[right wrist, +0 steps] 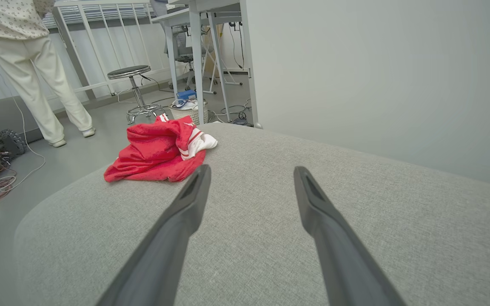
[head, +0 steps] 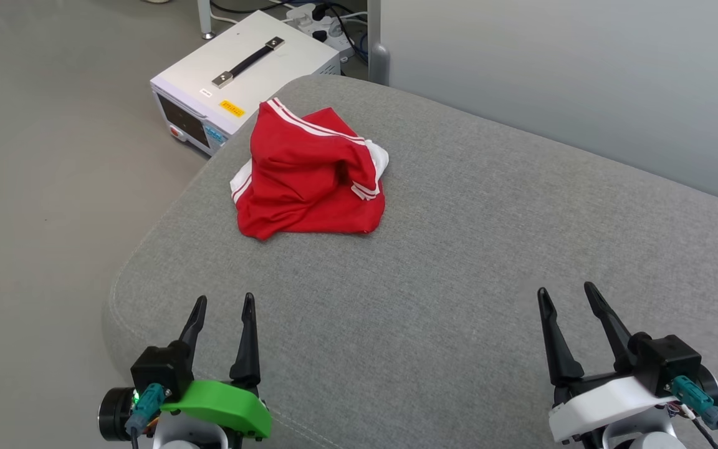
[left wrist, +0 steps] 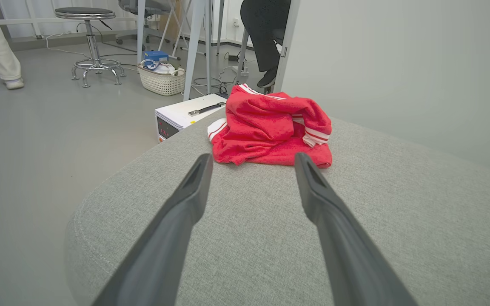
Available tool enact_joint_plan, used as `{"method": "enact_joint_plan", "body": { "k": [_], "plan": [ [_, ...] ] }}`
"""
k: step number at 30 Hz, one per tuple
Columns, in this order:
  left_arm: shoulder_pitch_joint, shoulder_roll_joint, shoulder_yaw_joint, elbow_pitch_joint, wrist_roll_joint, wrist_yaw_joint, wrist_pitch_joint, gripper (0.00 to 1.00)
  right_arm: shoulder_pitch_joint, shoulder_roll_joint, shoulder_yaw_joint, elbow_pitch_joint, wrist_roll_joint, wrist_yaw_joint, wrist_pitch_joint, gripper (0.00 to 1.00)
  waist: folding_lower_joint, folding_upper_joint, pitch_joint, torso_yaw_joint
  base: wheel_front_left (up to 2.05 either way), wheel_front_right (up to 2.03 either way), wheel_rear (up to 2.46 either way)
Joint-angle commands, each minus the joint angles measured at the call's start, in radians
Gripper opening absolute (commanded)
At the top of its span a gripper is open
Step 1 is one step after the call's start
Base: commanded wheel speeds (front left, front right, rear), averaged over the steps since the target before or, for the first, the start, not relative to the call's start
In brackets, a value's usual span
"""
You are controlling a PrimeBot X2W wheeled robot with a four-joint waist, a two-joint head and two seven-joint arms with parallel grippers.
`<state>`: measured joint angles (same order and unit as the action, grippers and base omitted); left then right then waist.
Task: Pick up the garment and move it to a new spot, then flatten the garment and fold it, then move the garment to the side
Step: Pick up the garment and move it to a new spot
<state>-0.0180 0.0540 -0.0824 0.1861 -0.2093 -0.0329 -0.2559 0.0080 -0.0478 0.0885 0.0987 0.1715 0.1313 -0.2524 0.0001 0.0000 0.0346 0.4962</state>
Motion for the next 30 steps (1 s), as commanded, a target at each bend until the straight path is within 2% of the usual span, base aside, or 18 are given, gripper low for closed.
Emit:
{"method": "enact_joint_plan", "body": {
  "k": [1,6,12,19,22,28,29,30],
  "plan": [
    [-0.008,-0.004,0.0,0.001,-0.005,-0.004,-0.006,1.0,0.004,-0.002,0.002,0.004,0.006,-0.001,-0.009,1.0,-0.0001,0.0,0.003,0.003,0.0,0.0,0.0],
    [-0.004,-0.004,0.014,-0.01,-0.022,0.003,-0.006,1.0,0.0,-0.002,0.005,0.013,0.012,-0.001,-0.009,1.0,-0.0001,0.0,0.014,-0.012,0.0,0.0,0.0],
    [-0.038,-0.004,0.02,0.01,-0.014,-0.014,-0.006,1.0,-0.018,-0.002,0.009,0.009,-0.021,-0.001,-0.009,1.0,-0.0001,0.0,0.07,-0.043,0.0,0.0,0.0],
    [-0.207,0.004,0.052,0.145,-0.048,-0.054,-0.006,1.0,-0.065,-0.033,0.021,-0.018,-0.063,-0.001,-0.009,1.0,-0.0001,0.0,0.2,-0.096,0.0,0.0,0.0],
    [-0.318,0.041,0.048,0.239,-0.056,-0.07,0.007,1.0,-0.081,-0.043,0.024,-0.034,-0.078,-0.001,-0.009,1.0,-0.0001,0.0,0.256,-0.123,0.0,0.0,0.0],
    [-0.558,0.167,-0.018,0.374,-0.139,-0.096,0.162,1.0,-0.12,-0.068,0.034,-0.076,-0.091,-0.001,0.004,1.0,-0.0001,0.0,0.357,-0.185,0.0,0.0,0.0],
    [-0.659,0.243,-0.111,0.395,-0.232,-0.097,0.269,1.0,-0.141,-0.072,0.039,-0.096,-0.093,-0.001,0.009,1.0,-0.0001,0.0,0.403,-0.214,0.0,0.0,0.0],
    [-0.683,0.268,-0.135,0.4,-0.263,-0.097,0.304,1.0,-0.146,-0.073,0.042,-0.102,-0.095,-0.001,0.011,1.0,-0.0001,0.0,0.418,-0.223,0.0,0.0,0.0]
  ]
}}
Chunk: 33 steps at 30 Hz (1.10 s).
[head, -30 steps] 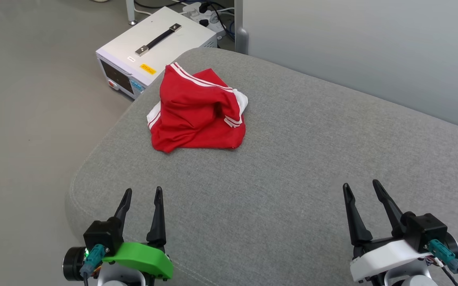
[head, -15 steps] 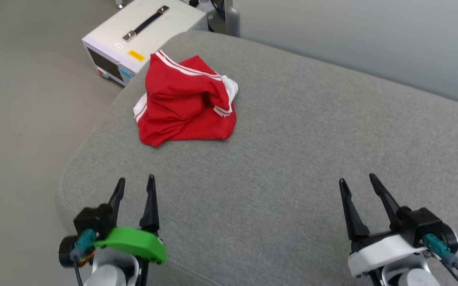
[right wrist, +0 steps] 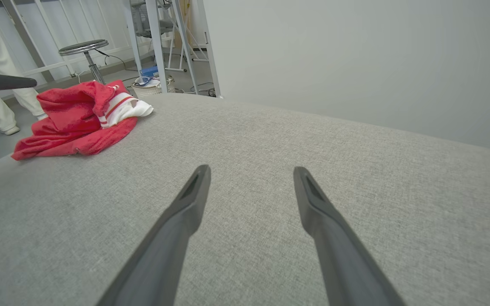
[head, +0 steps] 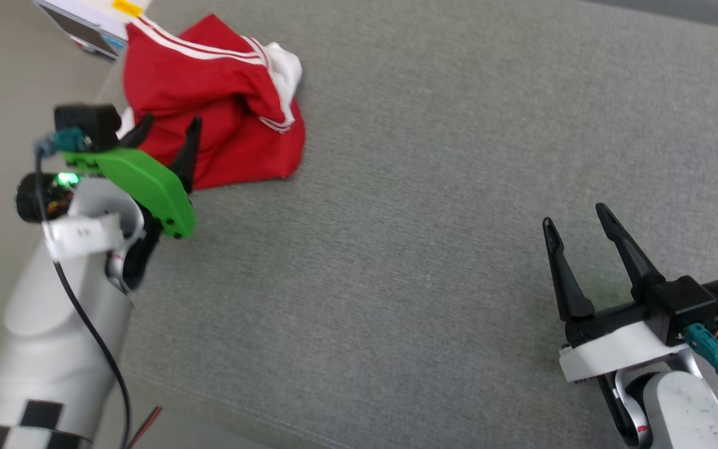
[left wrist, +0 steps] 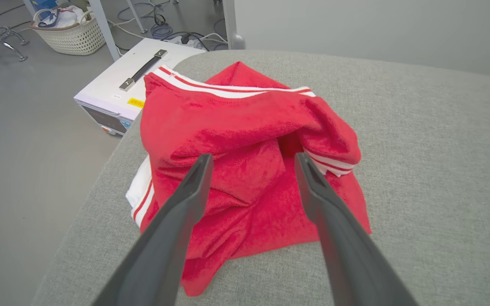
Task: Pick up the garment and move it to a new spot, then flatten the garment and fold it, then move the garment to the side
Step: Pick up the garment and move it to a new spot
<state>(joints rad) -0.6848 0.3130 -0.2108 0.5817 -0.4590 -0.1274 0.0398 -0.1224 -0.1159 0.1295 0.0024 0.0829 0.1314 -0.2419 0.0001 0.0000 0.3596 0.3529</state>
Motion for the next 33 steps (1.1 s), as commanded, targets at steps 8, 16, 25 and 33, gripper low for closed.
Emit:
{"method": "enact_joint_plan", "body": {
  "k": [8,16,25,33],
  "plan": [
    [-0.177,0.209,-0.185,0.07,-0.152,-0.003,0.155,1.0,-0.066,-0.003,0.014,-0.028,-0.013,-0.001,0.003,1.0,-0.0001,0.0,0.195,-0.157,0.0,0.0,0.0],
    [-0.235,0.312,-0.362,0.132,-0.298,-0.003,0.225,1.0,-0.096,0.004,0.022,-0.025,-0.018,-0.001,-0.004,1.0,-0.0001,0.0,0.252,-0.215,0.0,0.0,0.0],
    [-0.236,0.335,-0.469,0.144,-0.474,-0.003,0.262,0.0,-0.094,0.008,0.013,-0.015,-0.026,-0.001,-0.012,1.0,-0.0001,0.0,0.25,-0.219,0.0,0.0,0.0],
    [-0.261,0.34,-0.484,0.193,-0.457,-0.003,0.025,0.0,-0.087,0.012,0.009,0.015,-0.026,-0.001,-0.015,1.0,-0.0001,0.0,0.168,-0.198,0.0,0.0,0.0]
  ]
}}
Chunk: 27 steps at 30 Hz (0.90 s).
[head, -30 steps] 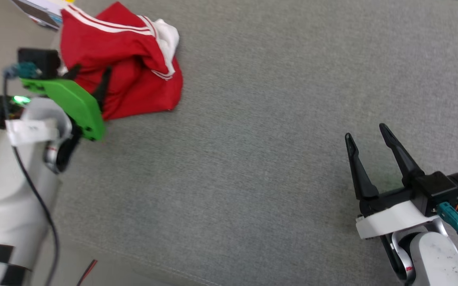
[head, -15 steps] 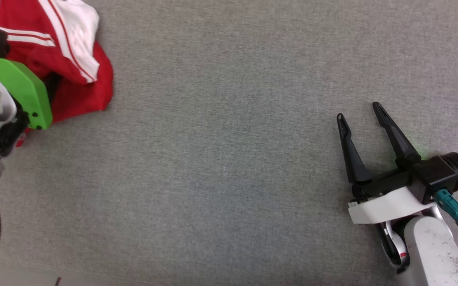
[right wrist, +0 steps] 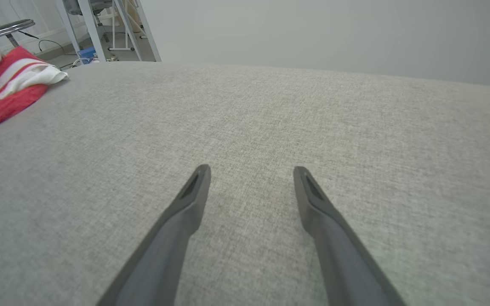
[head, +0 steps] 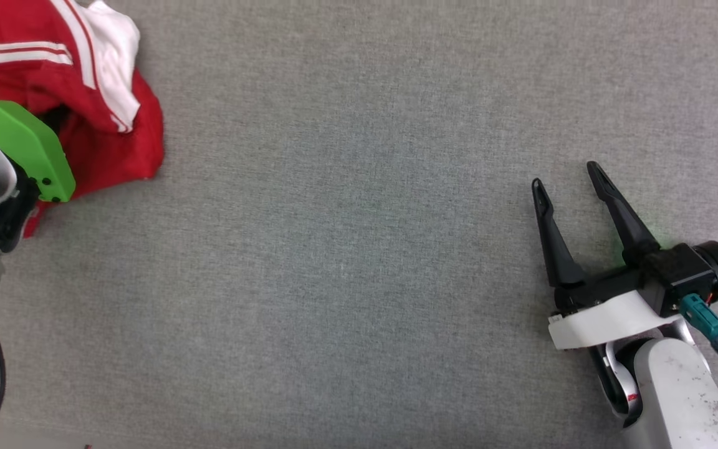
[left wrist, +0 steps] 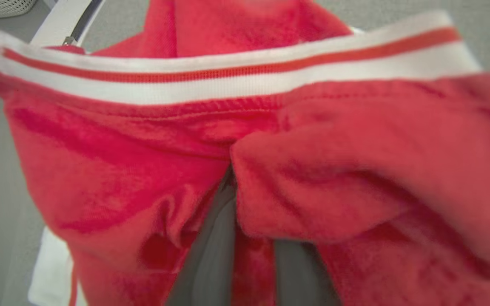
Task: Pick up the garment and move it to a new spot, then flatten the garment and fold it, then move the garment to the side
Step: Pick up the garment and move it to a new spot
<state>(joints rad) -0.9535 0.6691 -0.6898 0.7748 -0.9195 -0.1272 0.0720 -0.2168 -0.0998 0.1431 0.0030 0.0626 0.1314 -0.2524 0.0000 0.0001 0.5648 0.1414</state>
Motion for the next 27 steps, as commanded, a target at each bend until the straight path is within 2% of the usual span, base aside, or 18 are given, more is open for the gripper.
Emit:
{"method": "enact_joint_plan", "body": {
  "k": [1,6,10,13,17,21,27],
  "plan": [
    [0.006,-0.02,-0.003,0.006,0.007,-0.003,-0.044,0.0,0.011,-0.003,-0.006,0.021,-0.003,-0.001,-0.005,1.0,0.0,-0.0001,-0.055,0.016,0.0,0.0,0.0],
    [0.018,-0.034,0.005,-0.006,0.005,-0.003,-0.165,0.0,0.028,0.007,-0.014,0.05,0.011,-0.001,-0.008,1.0,0.0,-0.0001,-0.144,0.022,0.0,0.0,0.0],
    [0.032,-0.015,0.002,-0.06,0.026,-0.003,-0.233,0.0,0.045,0.018,-0.035,0.058,0.024,-0.001,-0.009,1.0,0.0,-0.0001,-0.205,0.025,0.0,0.0,0.0],
    [0.043,-0.009,-0.001,-0.124,0.046,0.015,-0.266,0.0,0.062,0.024,-0.052,0.06,0.03,-0.001,-0.009,1.0,0.0,-0.0001,-0.25,0.026,0.0,0.0,0.0],
    [0.066,-0.006,-0.016,-0.234,0.071,0.047,-0.272,0.0,0.082,0.032,-0.069,0.059,0.037,-0.001,-0.009,1.0,0.0,-0.0001,-0.306,0.017,0.0,0.0,0.0],
    [0.092,-0.012,-0.042,-0.36,0.083,0.084,-0.236,0.0,0.106,0.04,-0.085,0.056,0.045,-0.001,-0.009,1.0,0.0,-0.0001,-0.357,0.0,0.0,0.0,0.0],
    [0.128,-0.059,-0.085,-0.52,0.091,0.154,-0.176,0.0,0.128,0.046,-0.107,0.048,0.054,-0.001,-0.009,1.0,0.0,-0.0001,-0.404,-0.048,0.0,0.0,0.0]
  ]
}}
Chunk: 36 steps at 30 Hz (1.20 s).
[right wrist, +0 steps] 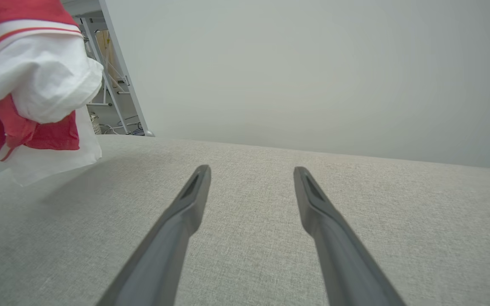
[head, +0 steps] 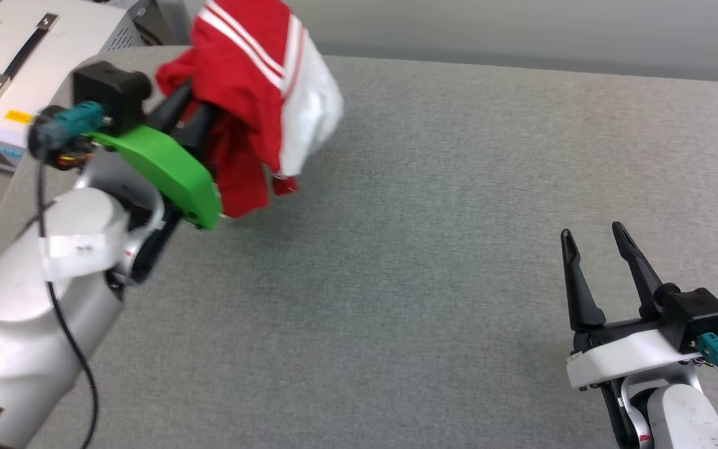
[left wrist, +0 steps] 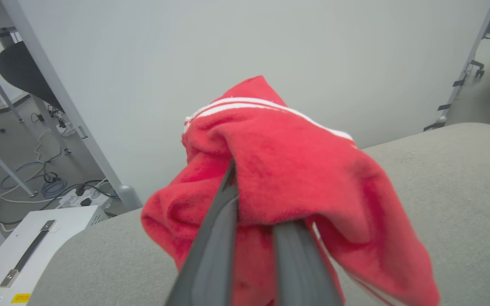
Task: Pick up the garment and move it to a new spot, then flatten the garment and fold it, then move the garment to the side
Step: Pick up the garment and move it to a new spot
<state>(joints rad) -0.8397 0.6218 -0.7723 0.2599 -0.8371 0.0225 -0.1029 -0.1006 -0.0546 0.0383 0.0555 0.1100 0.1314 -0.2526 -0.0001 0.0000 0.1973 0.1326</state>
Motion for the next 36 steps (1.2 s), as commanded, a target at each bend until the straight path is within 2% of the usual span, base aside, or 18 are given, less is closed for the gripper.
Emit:
{"method": "enact_joint_plan", "body": {
  "k": [1,8,14,18,21,23,27,33,36],
  "plan": [
    [0.018,-0.028,-0.01,-0.021,0.009,0.014,0.003,0.0,0.014,0.001,-0.007,-0.005,0.008,-0.001,-0.009,1.0,0.0001,0.0,-0.041,-0.051,0.0,0.0,0.0],
    [0.043,-0.191,-0.077,-0.017,0.031,0.065,-0.025,0.0,0.023,0.003,-0.06,-0.022,0.009,-0.001,-0.009,1.0,0.0001,0.0,-0.055,-0.143,0.0,0.0,0.0],
    [0.081,-0.338,-0.166,0.112,0.083,0.103,-0.067,0.0,0.028,0.003,-0.092,-0.036,0.004,-0.001,-0.009,1.0,0.0001,0.0,-0.044,-0.223,0.0,0.0,0.0],
    [0.121,-0.426,-0.247,0.234,0.114,0.092,-0.078,0.0,0.032,0.004,-0.1,-0.043,0.004,-0.001,-0.009,1.0,0.0001,0.0,-0.035,-0.26,0.0,0.0,0.0],
    [0.155,-0.486,-0.299,0.323,0.118,0.057,-0.081,0.0,0.035,0.004,-0.097,-0.043,0.005,-0.001,-0.009,1.0,0.0001,0.0,-0.032,-0.272,0.0,0.0,0.0],
    [0.166,-0.515,-0.323,0.371,0.122,0.04,-0.088,1.0,0.04,0.004,-0.092,-0.04,0.005,-0.001,-0.009,1.0,0.0001,0.0,-0.033,-0.273,0.0,0.0,0.0],
    [0.173,-0.549,-0.361,0.438,0.118,-0.005,-0.093,1.0,0.047,0.004,-0.079,-0.029,0.005,-0.001,-0.009,1.0,0.0001,0.0,-0.043,-0.257,0.0,0.0,0.0],
    [0.153,-0.562,-0.35,0.482,0.109,-0.02,-0.127,1.0,0.057,0.004,-0.076,-0.015,0.005,-0.001,-0.009,1.0,0.0001,0.0,-0.076,-0.202,0.0,0.0,0.0],
    [0.145,-0.549,-0.333,0.479,0.11,-0.026,-0.142,1.0,0.067,0.004,-0.082,-0.01,0.004,-0.001,-0.009,1.0,0.0001,0.0,-0.1,-0.167,0.0,0.0,0.0]
  ]
}}
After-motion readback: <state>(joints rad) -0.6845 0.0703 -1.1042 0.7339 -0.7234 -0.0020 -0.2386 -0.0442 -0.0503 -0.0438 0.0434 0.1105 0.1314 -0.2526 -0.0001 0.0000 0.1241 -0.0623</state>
